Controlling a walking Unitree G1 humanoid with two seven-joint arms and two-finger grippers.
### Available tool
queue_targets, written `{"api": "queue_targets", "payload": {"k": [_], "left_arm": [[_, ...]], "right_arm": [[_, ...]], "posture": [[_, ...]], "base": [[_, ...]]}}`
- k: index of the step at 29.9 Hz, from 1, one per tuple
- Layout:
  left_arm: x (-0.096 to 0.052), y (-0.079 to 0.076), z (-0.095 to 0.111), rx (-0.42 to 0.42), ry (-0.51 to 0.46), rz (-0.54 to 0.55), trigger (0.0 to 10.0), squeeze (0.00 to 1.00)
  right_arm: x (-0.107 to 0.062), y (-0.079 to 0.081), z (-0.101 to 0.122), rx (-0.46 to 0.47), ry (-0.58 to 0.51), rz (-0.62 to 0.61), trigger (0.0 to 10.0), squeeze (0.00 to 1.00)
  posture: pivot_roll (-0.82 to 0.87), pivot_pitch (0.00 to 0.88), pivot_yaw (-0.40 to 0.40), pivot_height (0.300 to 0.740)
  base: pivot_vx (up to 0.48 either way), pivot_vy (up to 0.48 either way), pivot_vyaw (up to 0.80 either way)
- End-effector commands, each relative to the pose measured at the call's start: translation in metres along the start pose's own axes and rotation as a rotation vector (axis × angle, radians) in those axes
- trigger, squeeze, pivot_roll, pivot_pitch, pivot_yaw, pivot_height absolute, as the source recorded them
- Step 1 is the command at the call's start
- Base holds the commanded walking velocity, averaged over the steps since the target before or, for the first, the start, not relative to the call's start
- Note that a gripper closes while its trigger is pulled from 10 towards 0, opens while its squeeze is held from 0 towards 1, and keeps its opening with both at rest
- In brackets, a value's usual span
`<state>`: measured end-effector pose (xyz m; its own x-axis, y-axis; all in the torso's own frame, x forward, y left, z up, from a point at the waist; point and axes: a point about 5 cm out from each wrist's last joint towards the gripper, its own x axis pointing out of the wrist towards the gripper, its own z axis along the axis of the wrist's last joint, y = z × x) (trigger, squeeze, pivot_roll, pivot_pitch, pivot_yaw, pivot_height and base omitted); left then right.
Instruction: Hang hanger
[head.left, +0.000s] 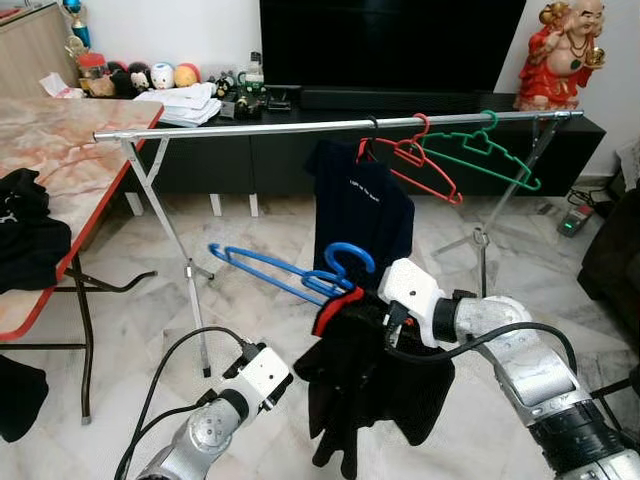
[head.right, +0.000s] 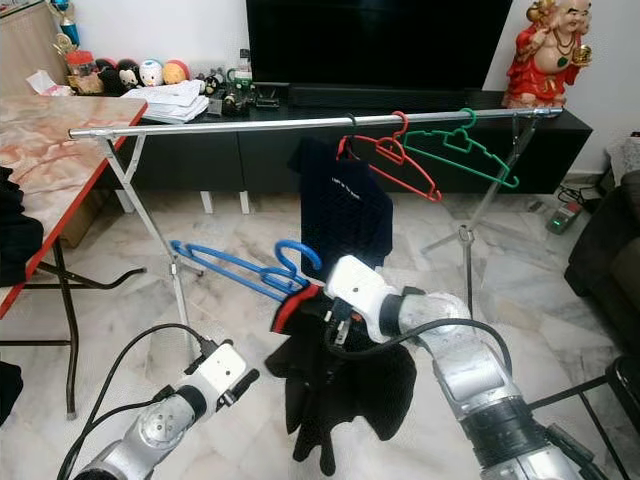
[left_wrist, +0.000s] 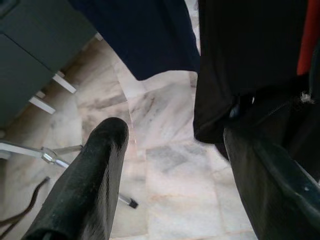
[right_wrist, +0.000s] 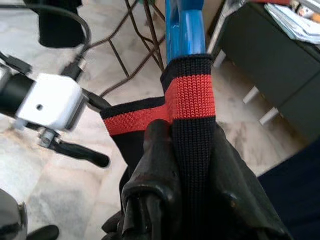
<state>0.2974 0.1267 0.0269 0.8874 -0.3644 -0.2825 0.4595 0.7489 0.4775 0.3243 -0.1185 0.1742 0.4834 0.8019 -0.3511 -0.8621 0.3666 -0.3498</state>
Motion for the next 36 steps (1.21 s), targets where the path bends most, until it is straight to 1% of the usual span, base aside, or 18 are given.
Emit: {"api": "queue_targets", "payload": {"k": [1,3,6,9,11,13,14,19,23,29,32,35,36], "left_arm": [[0.002,-0.007,-0.004,0.025,0.018,-0.02,10.0,0.0],[0.002,-0.008,-0.004,0.028,0.017,-0.025,10.0,0.0],[0.004,-0.011,-0.003,0.052,0.013,-0.043,10.0,0.0],[0.004,-0.012,-0.003,0.048,0.011,-0.043,10.0,0.0],[0.004,-0.014,-0.004,0.051,0.011,-0.062,10.0,0.0],[0.004,-0.016,-0.005,0.076,0.016,-0.074,10.0,0.0],[0.004,-0.017,-0.005,0.109,0.015,-0.088,10.0,0.0],[0.004,-0.018,-0.005,0.14,0.013,-0.095,10.0,0.0],[0.005,-0.02,-0.005,0.181,0.02,-0.124,10.0,0.0],[0.007,-0.022,-0.005,0.21,0.032,-0.123,10.0,0.0],[0.007,-0.021,-0.009,0.241,0.069,-0.106,10.0,0.0],[0.007,-0.02,-0.01,0.247,0.077,-0.092,10.0,0.0],[0.007,-0.019,-0.011,0.26,0.082,-0.088,10.0,0.0]], "right_arm": [[-0.001,0.006,0.014,0.01,-0.042,-0.002,0.0,0.0],[0.001,0.011,0.018,0.017,-0.055,0.006,0.0,0.0],[0.003,0.02,0.024,0.024,-0.08,0.035,0.0,0.0],[0.004,0.022,0.027,0.033,-0.088,0.039,0.0,0.0],[0.005,0.025,0.031,0.04,-0.094,0.037,0.0,0.0],[0.006,0.026,0.034,0.041,-0.102,0.04,0.0,0.0],[0.006,0.027,0.037,0.038,-0.105,0.044,0.0,0.0],[0.006,0.028,0.04,0.037,-0.109,0.046,0.0,0.0],[0.007,0.028,0.043,0.04,-0.113,0.043,0.0,0.0],[0.007,0.027,0.047,0.038,-0.121,0.042,0.0,0.0],[0.006,0.026,0.049,0.042,-0.132,0.037,0.0,0.0],[0.005,0.026,0.05,0.04,-0.134,0.04,0.0,0.0],[0.005,0.026,0.051,0.037,-0.136,0.045,0.0,0.0]], "posture": [[0.01,0.038,-0.038,0.74],[0.01,0.043,-0.037,0.74],[0.01,0.046,-0.037,0.74],[0.01,0.047,-0.039,0.74],[0.01,0.047,-0.039,0.74],[0.01,0.047,-0.039,0.74],[0.01,0.046,-0.042,0.74],[0.01,0.045,-0.042,0.74],[0.01,0.045,-0.041,0.74],[0.0,0.041,-0.042,0.74],[0.0,0.041,-0.04,0.74],[0.01,0.04,-0.041,0.74],[0.01,0.038,-0.042,0.74]], "base": [[0.0,0.0,0.0],[0.0,0.0,0.0],[0.0,0.0,0.0],[0.0,0.0,0.0],[0.0,0.0,0.0],[0.0,0.0,0.0],[0.0,0.0,0.0],[0.0,0.0,0.0],[0.0,0.0,0.0],[0.0,0.0,0.0],[0.0,0.0,0.0],[0.0,0.0,0.0],[0.0,0.0,0.0]]}}
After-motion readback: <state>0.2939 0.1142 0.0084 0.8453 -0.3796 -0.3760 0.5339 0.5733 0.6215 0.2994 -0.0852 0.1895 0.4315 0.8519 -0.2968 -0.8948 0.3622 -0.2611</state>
